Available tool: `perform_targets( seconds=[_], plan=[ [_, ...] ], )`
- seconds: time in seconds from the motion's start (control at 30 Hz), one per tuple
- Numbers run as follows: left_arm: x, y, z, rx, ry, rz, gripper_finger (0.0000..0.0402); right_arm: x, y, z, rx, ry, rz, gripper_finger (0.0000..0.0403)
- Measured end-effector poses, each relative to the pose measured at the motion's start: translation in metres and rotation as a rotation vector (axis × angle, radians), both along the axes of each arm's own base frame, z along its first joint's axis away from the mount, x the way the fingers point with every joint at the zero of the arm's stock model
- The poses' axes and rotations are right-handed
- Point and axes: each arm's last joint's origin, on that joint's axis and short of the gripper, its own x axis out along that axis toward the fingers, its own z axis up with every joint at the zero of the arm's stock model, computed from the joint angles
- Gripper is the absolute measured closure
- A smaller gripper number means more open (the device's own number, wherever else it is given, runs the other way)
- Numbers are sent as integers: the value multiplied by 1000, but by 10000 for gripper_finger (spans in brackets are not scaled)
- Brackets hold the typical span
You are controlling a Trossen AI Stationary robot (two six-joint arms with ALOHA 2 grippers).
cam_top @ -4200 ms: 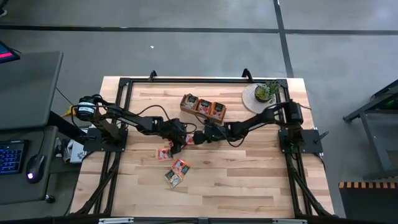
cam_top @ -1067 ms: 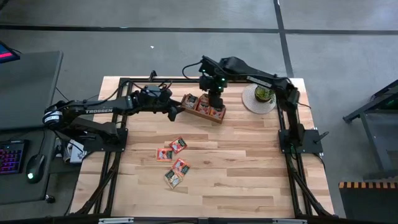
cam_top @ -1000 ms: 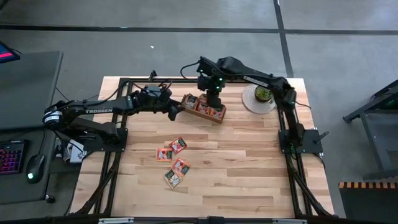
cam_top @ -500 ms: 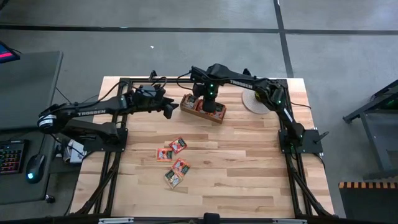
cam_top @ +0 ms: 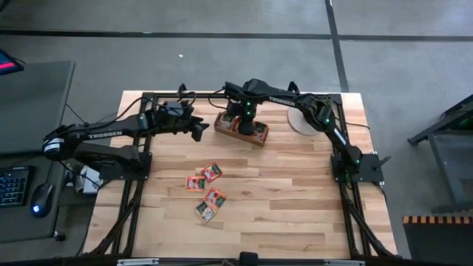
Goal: Pick & Place Tea
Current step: Put the red tea bag into the middle section of the wooden organizer
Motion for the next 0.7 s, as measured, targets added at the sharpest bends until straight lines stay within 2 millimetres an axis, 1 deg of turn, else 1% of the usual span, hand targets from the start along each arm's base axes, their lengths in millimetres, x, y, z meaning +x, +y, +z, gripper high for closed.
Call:
perform_targets(
  seconds=[0.17,0.3,0.4,0.7],
  plan=[
    [0,0,-1,-3,8,-1,186,0,0,0,-2,-3,-1,401],
    [0,0,-1,-5,6,-4,186,0,-1,0,-28,4,-7,384],
    [0,0,-1,-5,6,-4,186,0,-1,0,-26,4,-12,358],
    [0,0,-1,-7,9,-5,186,0,-1,1,-23,4,-29,255]
  ],
)
